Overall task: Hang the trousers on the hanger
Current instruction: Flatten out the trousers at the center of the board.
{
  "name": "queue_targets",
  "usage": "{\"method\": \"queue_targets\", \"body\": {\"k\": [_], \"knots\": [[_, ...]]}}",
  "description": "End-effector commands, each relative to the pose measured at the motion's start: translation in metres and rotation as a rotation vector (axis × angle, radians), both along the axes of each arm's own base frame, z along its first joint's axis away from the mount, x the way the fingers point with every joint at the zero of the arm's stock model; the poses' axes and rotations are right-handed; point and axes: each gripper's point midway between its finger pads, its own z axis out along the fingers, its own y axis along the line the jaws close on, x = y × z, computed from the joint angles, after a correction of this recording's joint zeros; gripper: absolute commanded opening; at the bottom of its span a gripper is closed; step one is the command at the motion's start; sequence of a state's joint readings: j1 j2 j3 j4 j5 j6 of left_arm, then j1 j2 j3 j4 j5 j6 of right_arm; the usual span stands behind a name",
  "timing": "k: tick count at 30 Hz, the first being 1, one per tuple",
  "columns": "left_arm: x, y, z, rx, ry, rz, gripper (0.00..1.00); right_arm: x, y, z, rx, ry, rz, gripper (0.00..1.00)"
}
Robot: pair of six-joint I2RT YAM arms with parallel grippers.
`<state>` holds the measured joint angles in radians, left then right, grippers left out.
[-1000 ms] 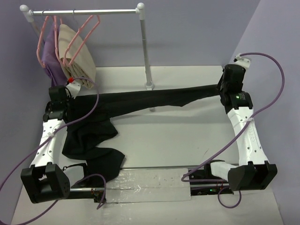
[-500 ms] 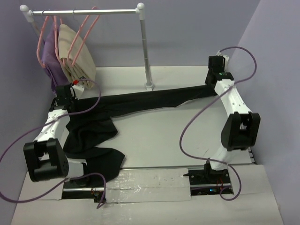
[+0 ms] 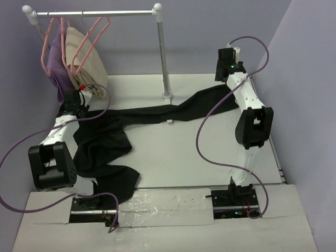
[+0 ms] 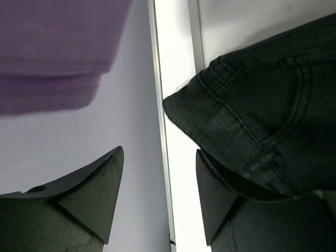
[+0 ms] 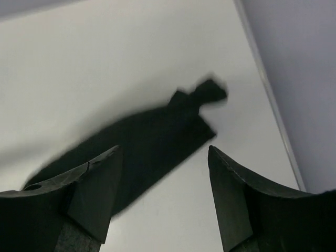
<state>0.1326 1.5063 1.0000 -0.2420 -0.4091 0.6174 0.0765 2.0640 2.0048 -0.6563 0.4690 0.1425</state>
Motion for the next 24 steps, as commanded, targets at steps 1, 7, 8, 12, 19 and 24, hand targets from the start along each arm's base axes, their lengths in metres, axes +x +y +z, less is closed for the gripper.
{"method": "queue_targets", "body": {"k": [1,7,8,12,19,24], "knots": [[-0.002,-0.014,0.028,-0.056,-0.078,-0.021,0.65,-0.041,0.042,0.047,0.009,-0.114,0.079,0.73],[-0.025,-0.033,0.024,-0.132,-0.053,-0.057,0.65,-0.130,0.184,0.030,0.110,-0.082,0.479,0.82],[-0.027,-0.035,0.025,-0.140,-0.056,-0.060,0.65,-0.144,0.205,0.028,0.137,-0.076,0.539,0.82],[-0.040,-0.046,0.022,-0.186,-0.046,-0.077,0.65,-0.225,0.297,-0.007,0.257,-0.004,0.853,0.82],[-0.069,-0.065,0.005,-0.269,-0.016,-0.071,0.65,-0.361,0.424,-0.058,0.409,0.163,1.290,0.83],[-0.091,-0.075,0.001,-0.309,-0.015,-0.050,0.65,-0.414,0.479,-0.083,0.491,0.242,1.431,0.84]]}}
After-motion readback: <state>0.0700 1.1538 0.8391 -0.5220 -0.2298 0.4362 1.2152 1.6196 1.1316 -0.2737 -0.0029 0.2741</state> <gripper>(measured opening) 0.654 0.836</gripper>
